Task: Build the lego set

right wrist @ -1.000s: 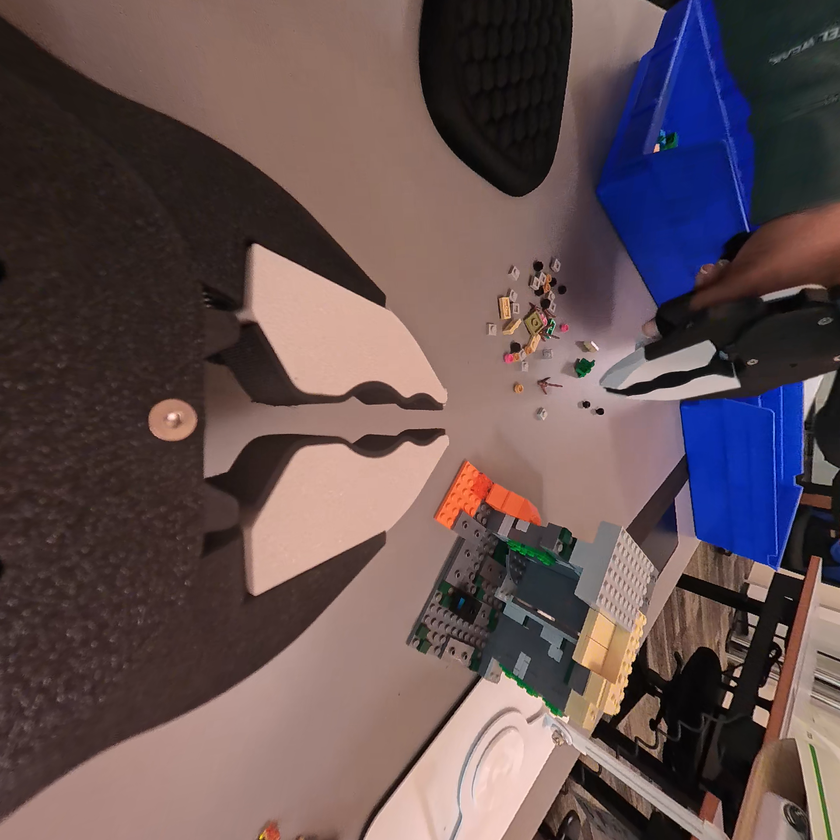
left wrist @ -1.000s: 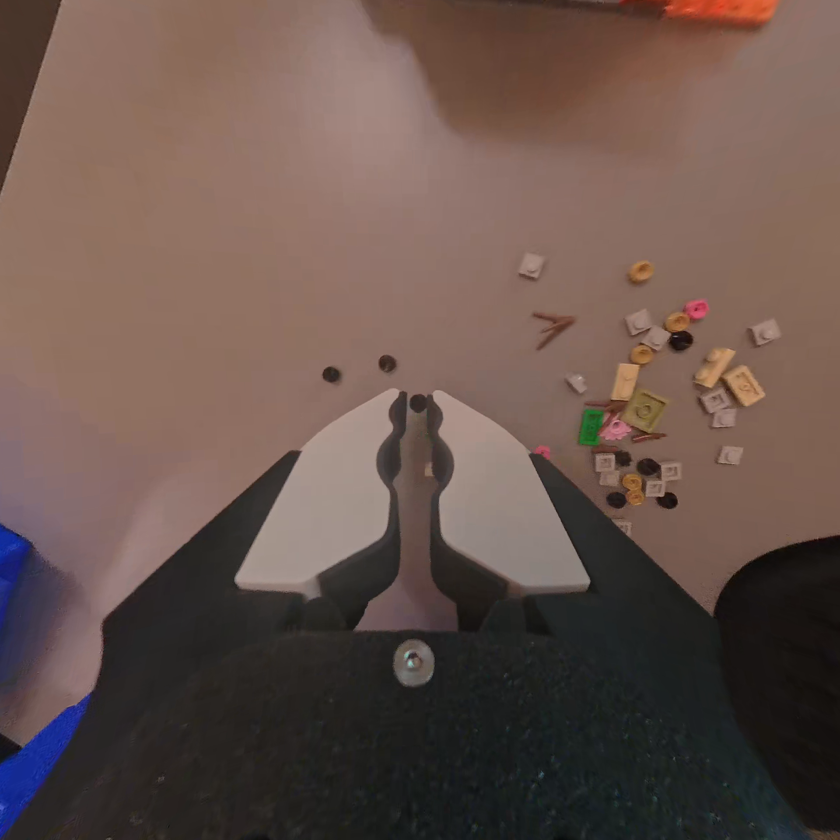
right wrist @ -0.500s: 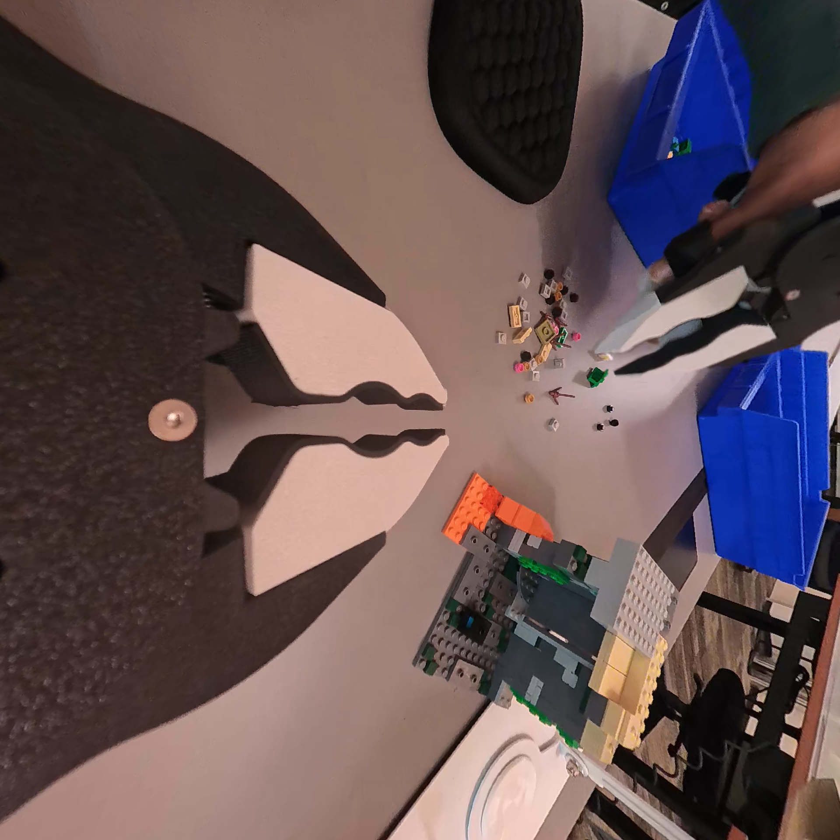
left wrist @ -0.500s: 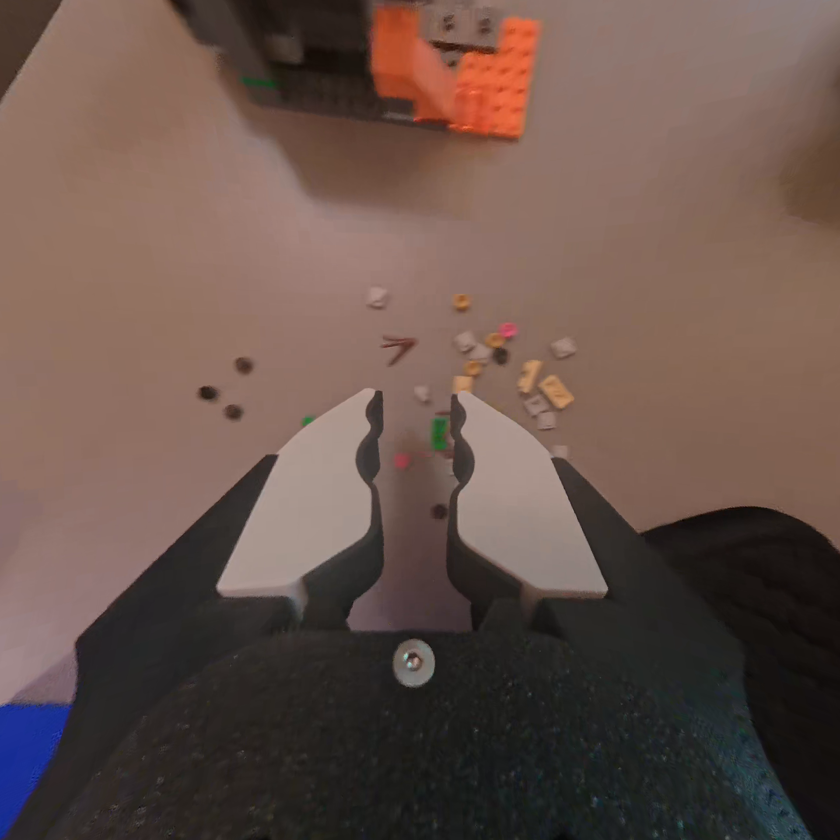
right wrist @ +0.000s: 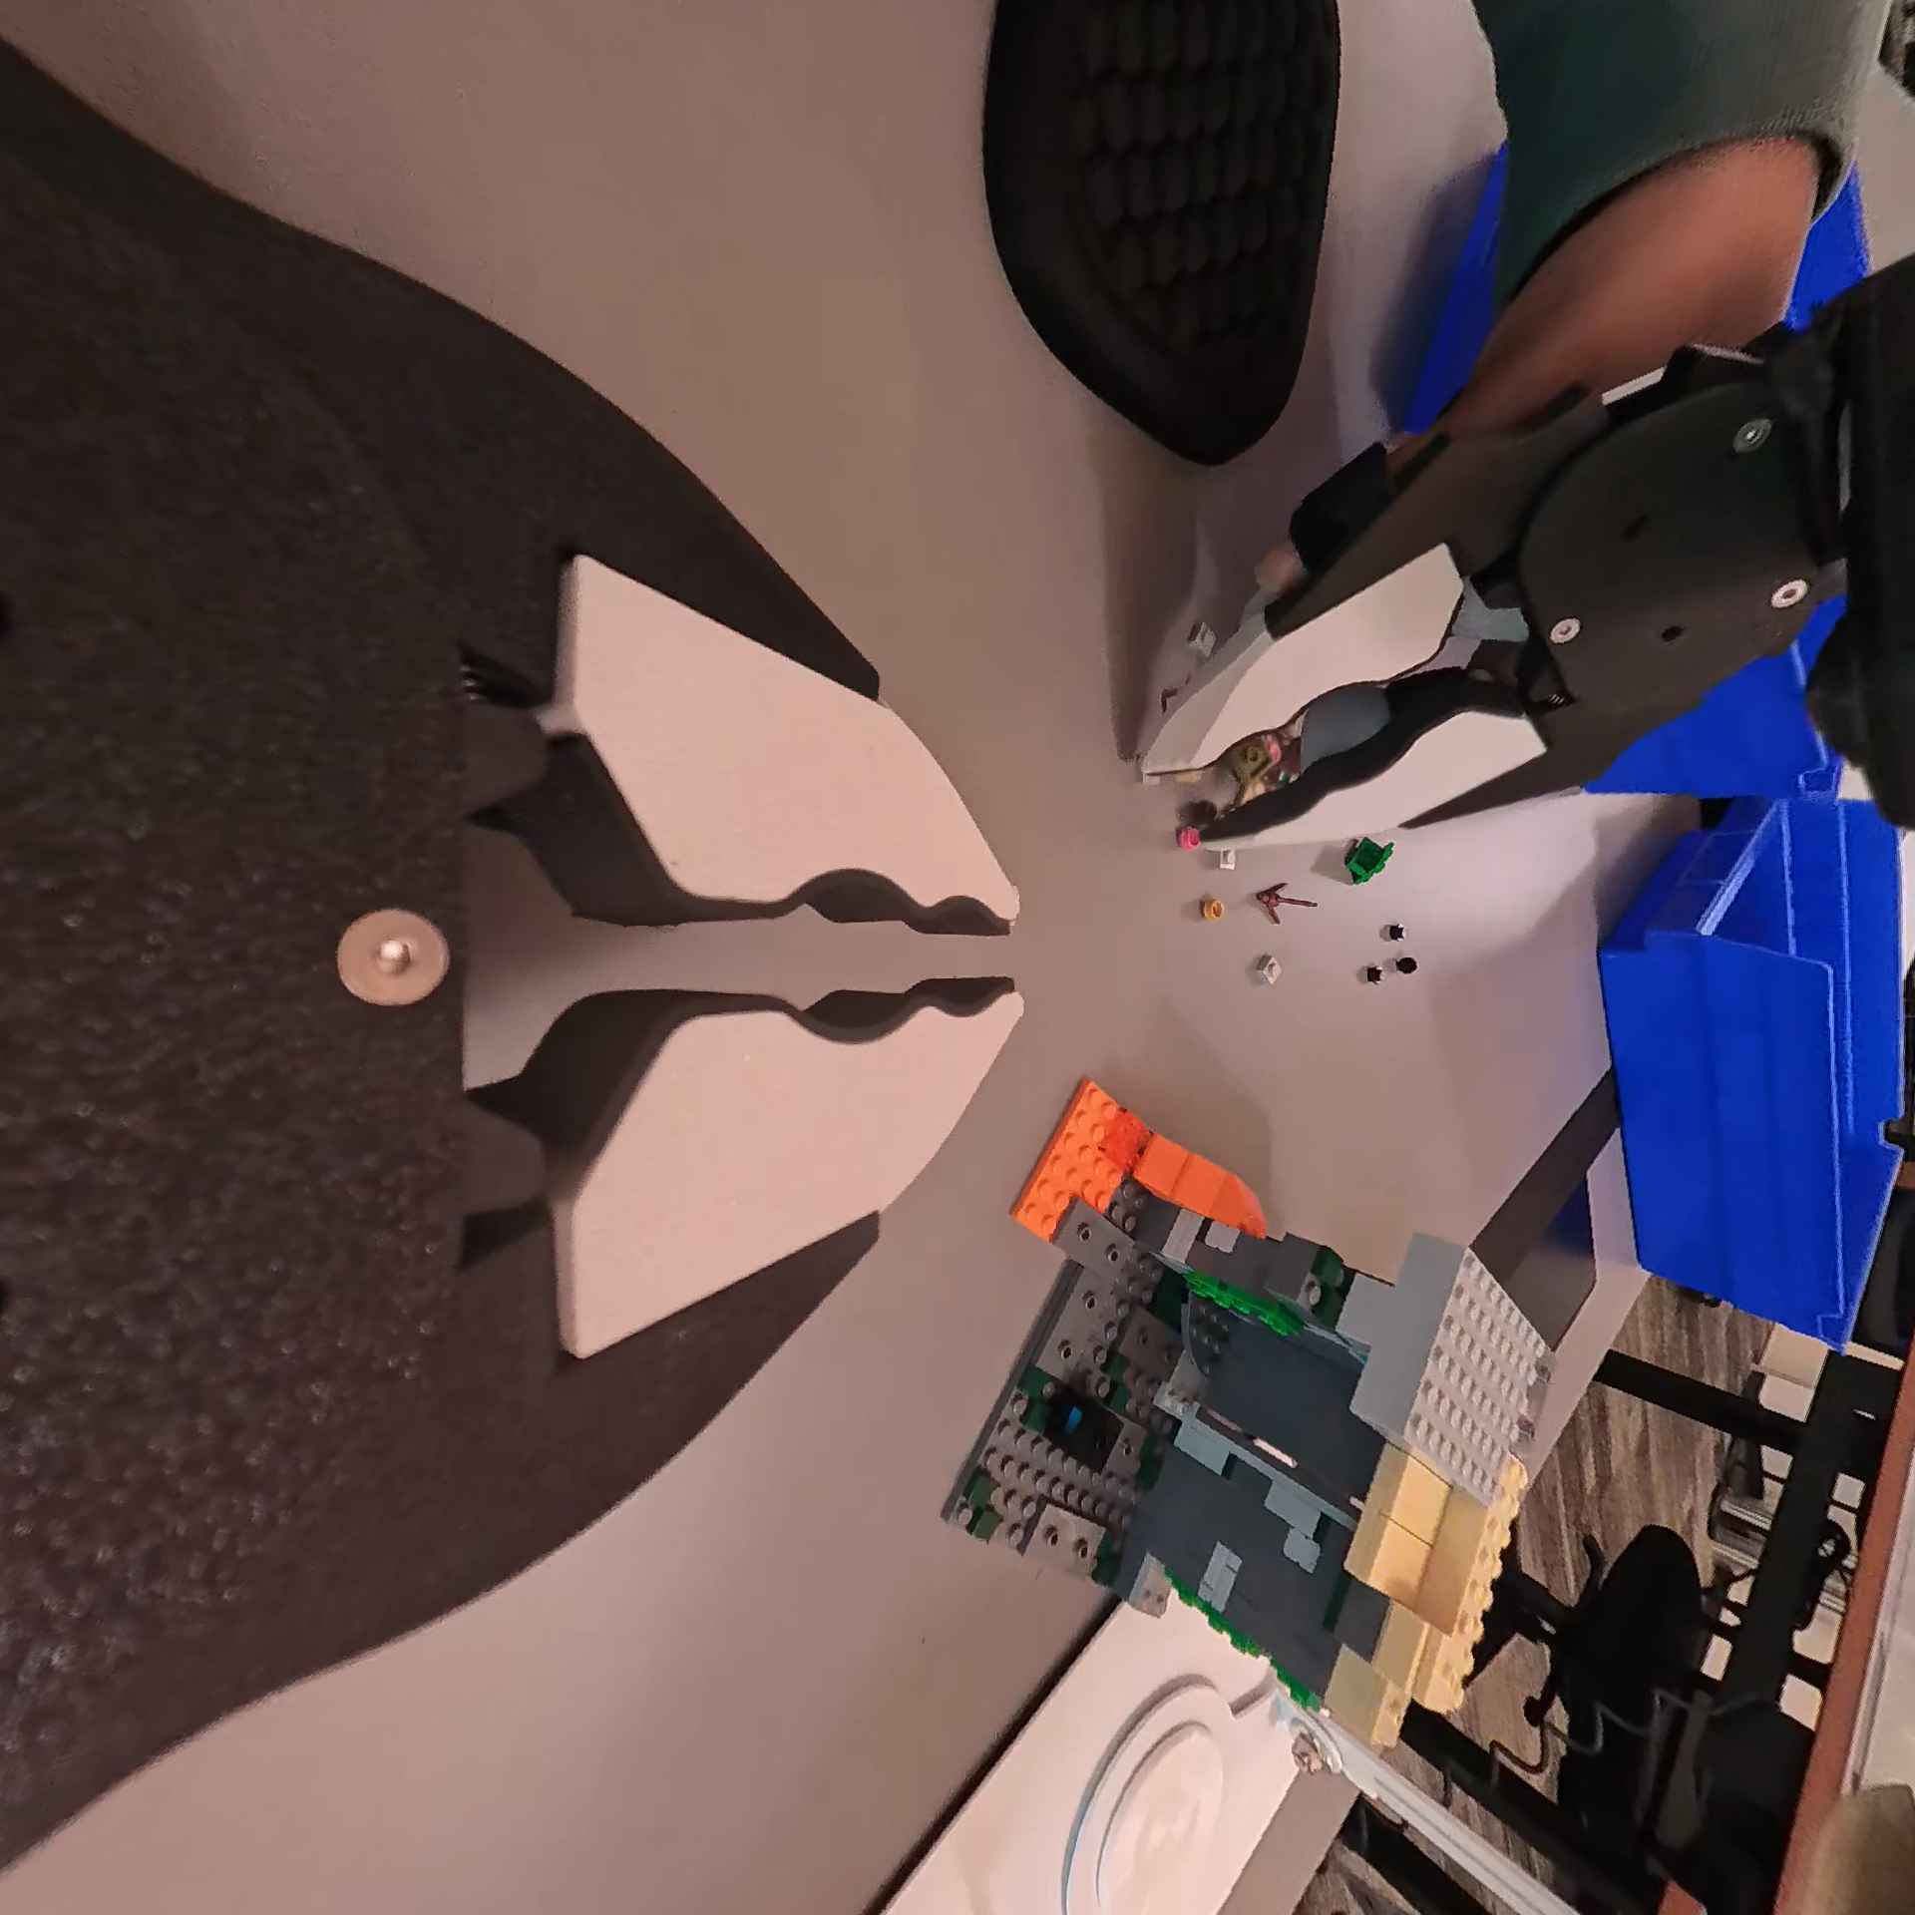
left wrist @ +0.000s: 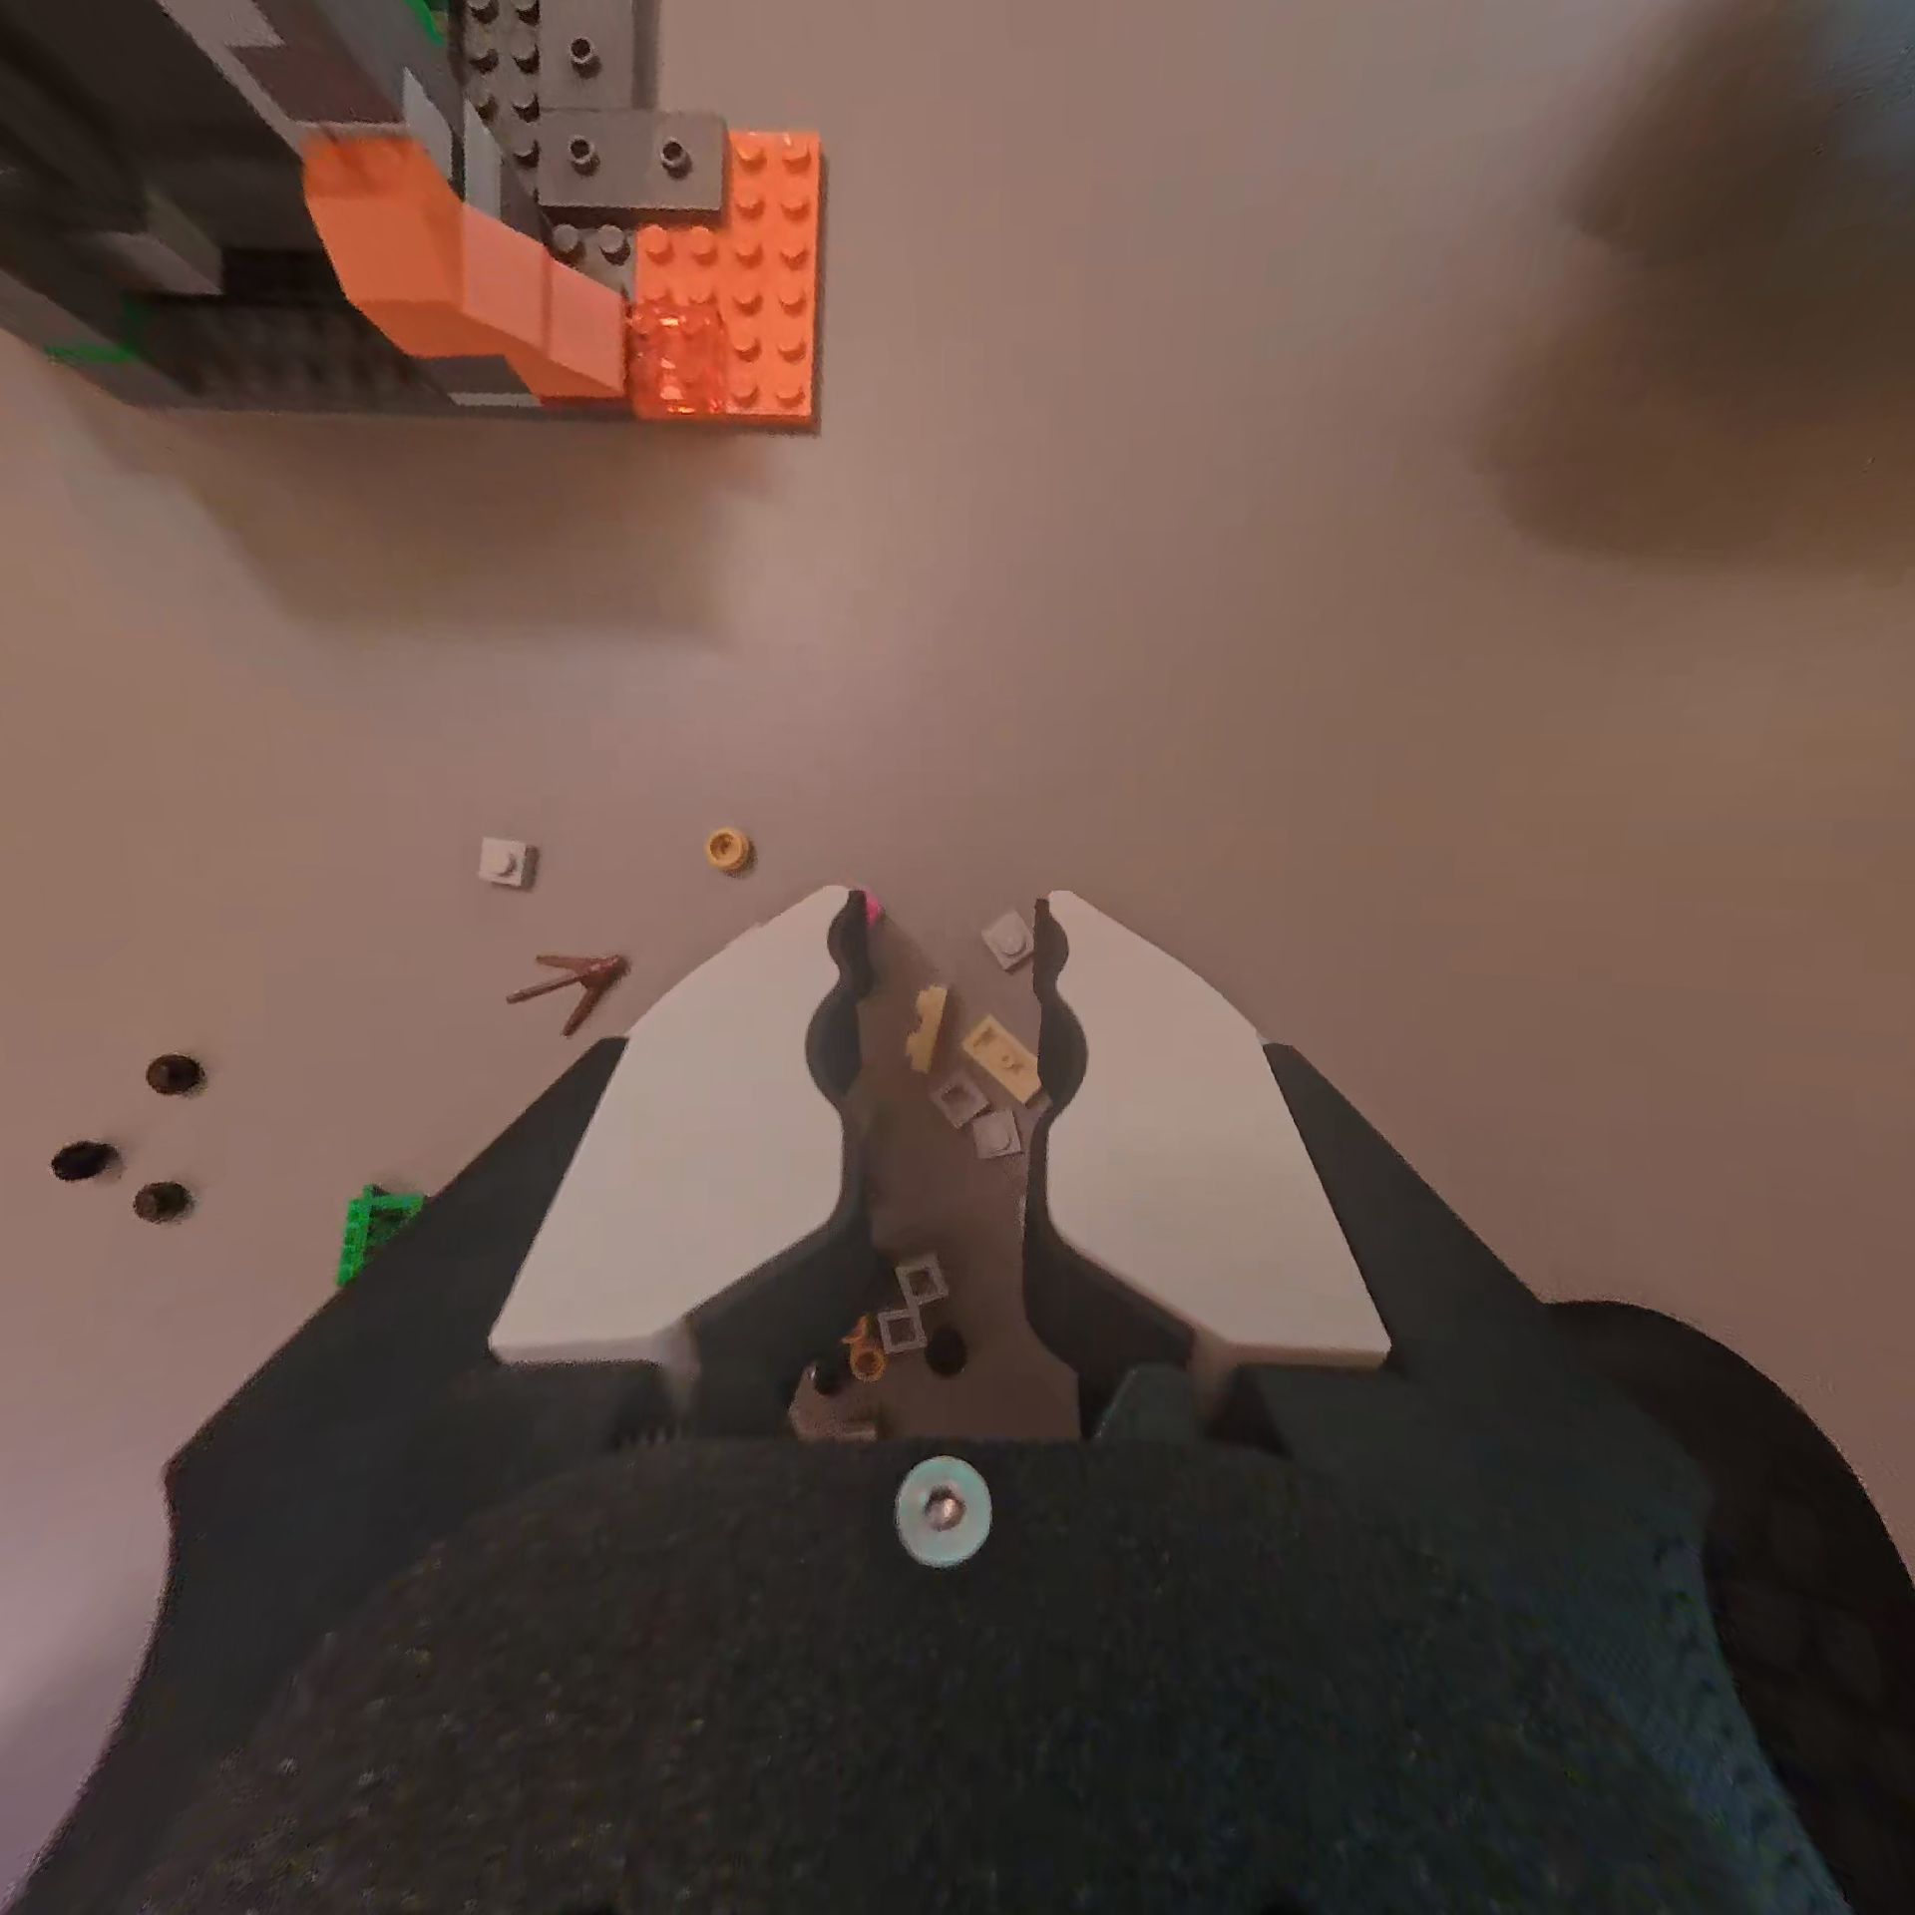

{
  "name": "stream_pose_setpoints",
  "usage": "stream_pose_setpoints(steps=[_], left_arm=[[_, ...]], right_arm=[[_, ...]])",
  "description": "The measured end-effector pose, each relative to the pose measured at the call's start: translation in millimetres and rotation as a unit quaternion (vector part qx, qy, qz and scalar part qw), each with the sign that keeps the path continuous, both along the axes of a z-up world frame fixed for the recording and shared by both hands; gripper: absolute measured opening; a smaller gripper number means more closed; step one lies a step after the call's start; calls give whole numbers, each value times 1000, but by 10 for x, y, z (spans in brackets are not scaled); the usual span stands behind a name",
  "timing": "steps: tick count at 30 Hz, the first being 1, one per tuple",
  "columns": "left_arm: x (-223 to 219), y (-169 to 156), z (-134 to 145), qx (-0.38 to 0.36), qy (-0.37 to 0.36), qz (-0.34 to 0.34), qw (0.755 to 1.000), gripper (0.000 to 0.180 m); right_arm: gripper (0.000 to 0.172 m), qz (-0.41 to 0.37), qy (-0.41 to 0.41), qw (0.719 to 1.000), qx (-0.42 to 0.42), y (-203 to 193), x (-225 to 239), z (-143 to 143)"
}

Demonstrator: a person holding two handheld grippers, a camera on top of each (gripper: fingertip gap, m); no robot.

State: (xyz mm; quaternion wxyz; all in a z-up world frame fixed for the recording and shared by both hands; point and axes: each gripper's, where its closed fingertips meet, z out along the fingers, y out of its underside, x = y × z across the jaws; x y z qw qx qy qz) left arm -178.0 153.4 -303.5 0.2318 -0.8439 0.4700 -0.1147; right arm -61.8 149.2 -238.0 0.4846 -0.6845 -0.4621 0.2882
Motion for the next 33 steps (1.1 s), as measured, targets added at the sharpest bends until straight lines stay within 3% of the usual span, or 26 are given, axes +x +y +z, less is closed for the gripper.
stream_pose_setpoints(steps=[8, 16, 27, 30, 33], left_arm=[[-98, 74, -42, 8, 29, -4, 1000, 26], [-304, 148, -55, 10, 48, 2, 999, 5], [-815, 499, -40, 24, 85, 67, 994, 6], [-838, 541, 21, 26, 78, 93, 992, 25], [-665, 431, 103, 22, 46, 77, 996, 28]], right_arm=[[7, 1, 2, 1000, 1, 2, 3, 16], [7, 0, 1, 1000, 2, 4, 6, 12], [7, -1, 0, 1000, 0, 10, 7, 0], [7, -2, 1, 1000, 1, 12, 11, 6], [7, -1, 1, 1000, 1, 9, 8, 8]])
